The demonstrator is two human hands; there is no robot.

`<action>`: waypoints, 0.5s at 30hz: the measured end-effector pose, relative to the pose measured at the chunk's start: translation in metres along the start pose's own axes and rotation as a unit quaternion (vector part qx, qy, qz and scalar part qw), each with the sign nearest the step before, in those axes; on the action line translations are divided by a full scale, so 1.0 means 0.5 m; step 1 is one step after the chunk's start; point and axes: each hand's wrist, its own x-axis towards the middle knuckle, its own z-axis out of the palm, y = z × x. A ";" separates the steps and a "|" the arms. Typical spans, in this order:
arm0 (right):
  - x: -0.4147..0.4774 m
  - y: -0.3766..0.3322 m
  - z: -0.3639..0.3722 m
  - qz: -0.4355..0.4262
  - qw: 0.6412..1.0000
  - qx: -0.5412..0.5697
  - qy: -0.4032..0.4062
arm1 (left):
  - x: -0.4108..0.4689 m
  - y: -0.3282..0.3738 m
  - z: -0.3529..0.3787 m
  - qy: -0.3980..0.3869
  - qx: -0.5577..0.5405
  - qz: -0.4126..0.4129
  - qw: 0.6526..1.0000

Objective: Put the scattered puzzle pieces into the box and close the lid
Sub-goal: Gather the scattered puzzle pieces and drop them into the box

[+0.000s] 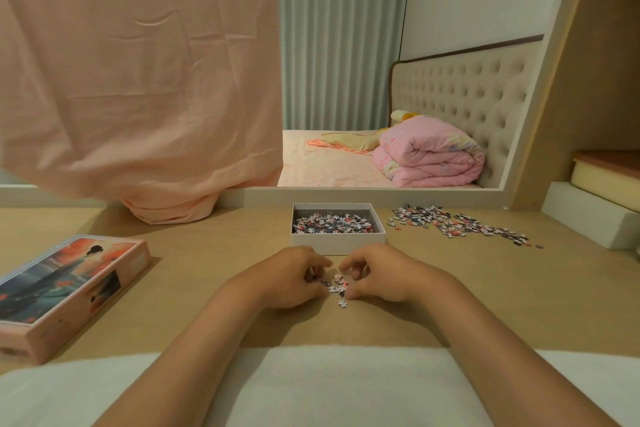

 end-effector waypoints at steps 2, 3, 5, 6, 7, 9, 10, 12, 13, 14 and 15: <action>0.002 -0.001 -0.001 0.010 1.000 -0.011 -0.013 | -0.010 -0.007 -0.012 -0.016 -0.011 -0.042 0.999; 0.004 -0.001 0.000 0.012 0.999 -0.029 -0.025 | -0.015 -0.008 -0.016 -0.026 -0.013 -0.054 0.998; 0.002 -0.003 0.004 0.005 0.997 -0.056 -0.045 | -0.020 -0.005 -0.016 -0.048 0.014 -0.069 0.996; 0.001 -0.004 0.006 0.000 0.997 -0.057 -0.051 | -0.021 -0.004 -0.013 -0.062 0.038 -0.078 0.994; 0.002 -0.006 0.009 0.004 0.997 -0.053 -0.051 | -0.020 -0.002 -0.011 -0.072 0.056 -0.087 0.992; -0.001 -0.010 0.007 0.006 0.998 -0.036 -0.049 | -0.019 0.002 -0.008 -0.067 0.053 -0.080 0.993; -0.002 -0.013 0.005 0.007 0.999 -0.028 -0.042 | -0.018 0.005 -0.008 -0.057 0.041 -0.060 0.996; -0.001 -0.011 0.005 0.004 1.000 -0.013 -0.024 | -0.016 0.012 -0.008 -0.044 0.028 -0.015 0.999; 0.000 -0.011 0.007 0.003 1.000 -0.012 -0.017 | -0.015 0.015 -0.008 -0.039 0.025 -0.002 0.999; 0.002 -0.009 0.009 0.000 1.000 -0.013 -0.014 | -0.015 0.016 -0.008 -0.033 0.021 0.000 0.999; 0.002 -0.008 0.010 -0.003 1.000 -0.015 -0.011 | -0.014 0.014 -0.009 -0.025 0.018 -0.006 0.999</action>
